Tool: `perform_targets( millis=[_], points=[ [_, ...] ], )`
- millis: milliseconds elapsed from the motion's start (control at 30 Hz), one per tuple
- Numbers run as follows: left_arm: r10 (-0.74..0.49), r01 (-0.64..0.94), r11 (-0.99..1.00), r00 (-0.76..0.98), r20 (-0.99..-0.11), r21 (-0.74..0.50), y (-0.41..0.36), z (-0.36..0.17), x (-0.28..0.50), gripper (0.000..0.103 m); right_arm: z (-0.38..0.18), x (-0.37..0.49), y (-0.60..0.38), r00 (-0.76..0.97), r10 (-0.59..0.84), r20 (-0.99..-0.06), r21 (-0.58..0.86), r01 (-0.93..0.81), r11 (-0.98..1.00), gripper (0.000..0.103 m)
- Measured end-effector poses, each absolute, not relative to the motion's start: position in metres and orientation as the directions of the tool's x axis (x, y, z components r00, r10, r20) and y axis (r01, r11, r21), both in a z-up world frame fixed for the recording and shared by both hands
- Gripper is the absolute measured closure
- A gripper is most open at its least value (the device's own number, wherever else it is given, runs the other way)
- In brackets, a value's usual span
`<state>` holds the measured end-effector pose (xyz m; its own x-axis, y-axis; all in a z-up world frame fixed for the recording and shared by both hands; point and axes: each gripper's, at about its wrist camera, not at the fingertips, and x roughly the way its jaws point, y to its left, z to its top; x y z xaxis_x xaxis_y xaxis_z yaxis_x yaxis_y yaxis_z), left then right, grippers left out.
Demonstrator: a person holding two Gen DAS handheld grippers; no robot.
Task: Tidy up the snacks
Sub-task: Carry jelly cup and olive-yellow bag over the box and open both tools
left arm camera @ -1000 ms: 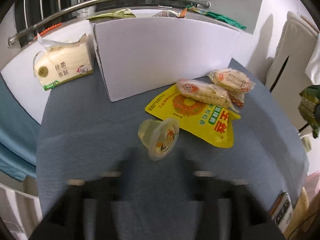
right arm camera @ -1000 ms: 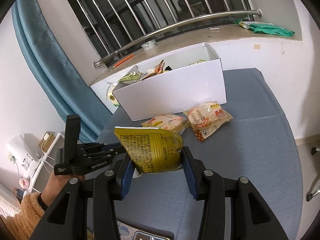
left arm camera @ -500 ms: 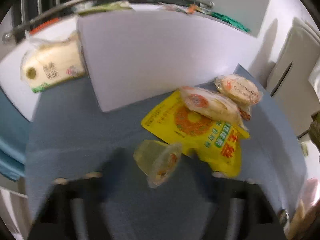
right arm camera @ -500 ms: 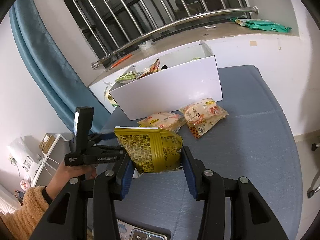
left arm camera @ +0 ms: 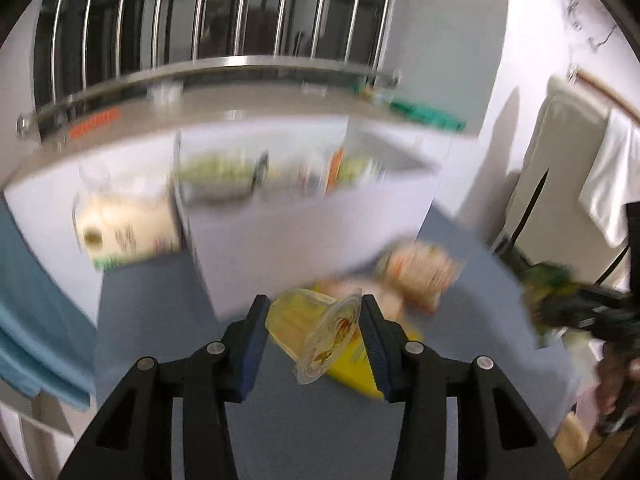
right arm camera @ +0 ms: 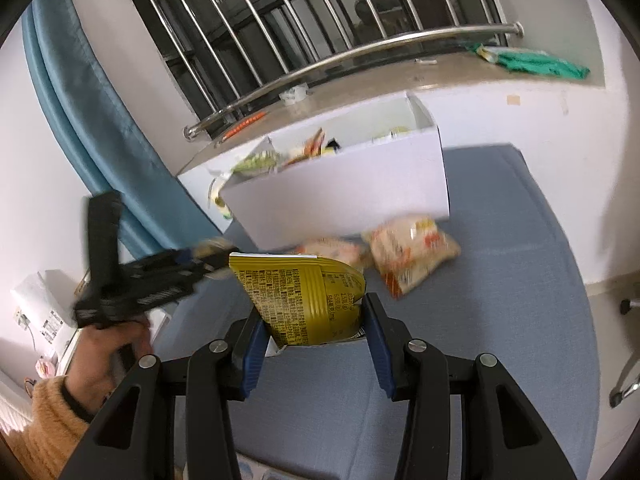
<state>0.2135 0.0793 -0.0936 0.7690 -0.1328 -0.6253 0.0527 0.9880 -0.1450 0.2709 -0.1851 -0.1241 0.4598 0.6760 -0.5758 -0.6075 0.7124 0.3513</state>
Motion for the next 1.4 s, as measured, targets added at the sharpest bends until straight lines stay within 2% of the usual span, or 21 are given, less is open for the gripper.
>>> perform_targets(
  millis=[167,233,500,533,567,600,633,667,700,933,1133,1300,1400],
  points=[
    [-0.147,0.062,0.983,0.827,-0.543,-0.171,0.093,-0.033,0.242,0.053,-0.085,0.308,-0.164,0.515,0.662,-0.544,0.305,-0.614,0.728,0.054],
    [-0.144,0.054,0.982,0.832,-0.536,-0.179,0.098,-0.020,0.260,0.053,-0.067,0.332,-0.151,0.531,0.656,-0.537,0.291,-0.613,0.734,0.054],
    [-0.091,0.007,0.989,0.815,-0.572,-0.147,0.117,-0.005,0.341,0.053,-0.043,0.420,-0.107,0.564,0.573,-0.595,0.206,-0.583,0.786,0.054],
    [-0.079,-0.005,0.990,0.811,-0.580,-0.142,0.116,-0.009,0.349,0.050,-0.044,0.430,-0.103,0.564,0.558,-0.608,0.193,-0.577,0.794,0.054],
    [-0.068,-0.027,0.988,0.801,-0.595,-0.149,0.119,-0.012,0.356,0.042,-0.046,0.435,-0.101,0.563,0.552,-0.615,0.188,-0.575,0.796,0.053],
    [-0.058,-0.054,0.985,0.787,-0.614,-0.162,0.121,-0.017,0.361,0.013,-0.049,0.445,-0.097,0.558,0.542,-0.629,0.181,-0.573,0.800,0.047],
    [-0.043,-0.082,0.982,0.783,-0.620,-0.171,0.124,-0.020,0.362,0.000,-0.050,0.451,-0.096,0.557,0.531,-0.639,0.177,-0.564,0.806,0.036],
    [-0.034,-0.095,0.980,0.790,-0.612,-0.177,0.126,-0.021,0.361,0.000,-0.052,0.457,-0.095,0.556,0.509,-0.657,0.172,-0.547,0.819,0.005],
    [-0.036,-0.093,0.980,0.790,-0.612,-0.178,0.127,-0.022,0.359,0.000,-0.054,0.460,-0.095,0.559,0.496,-0.664,0.166,-0.537,0.827,0.000],
    [-0.023,-0.083,0.987,0.769,-0.639,-0.134,0.122,-0.031,0.336,0.000,-0.044,0.435,-0.112,0.587,0.551,-0.594,0.181,-0.570,0.802,0.000],
    [-0.039,-0.026,0.995,0.791,-0.611,-0.097,0.103,-0.022,0.285,0.000,-0.031,0.389,-0.135,0.600,0.588,-0.542,0.166,-0.609,0.775,0.000],
    [-0.070,0.028,0.996,0.818,-0.570,-0.082,0.082,-0.027,0.218,0.000,-0.046,0.329,-0.165,0.601,0.613,-0.513,0.168,-0.630,0.758,0.000],
    [-0.085,0.045,0.995,0.814,-0.575,-0.084,0.070,-0.039,0.186,0.000,-0.066,0.297,-0.180,0.599,0.618,-0.510,0.177,-0.630,0.756,0.000]
  ],
)
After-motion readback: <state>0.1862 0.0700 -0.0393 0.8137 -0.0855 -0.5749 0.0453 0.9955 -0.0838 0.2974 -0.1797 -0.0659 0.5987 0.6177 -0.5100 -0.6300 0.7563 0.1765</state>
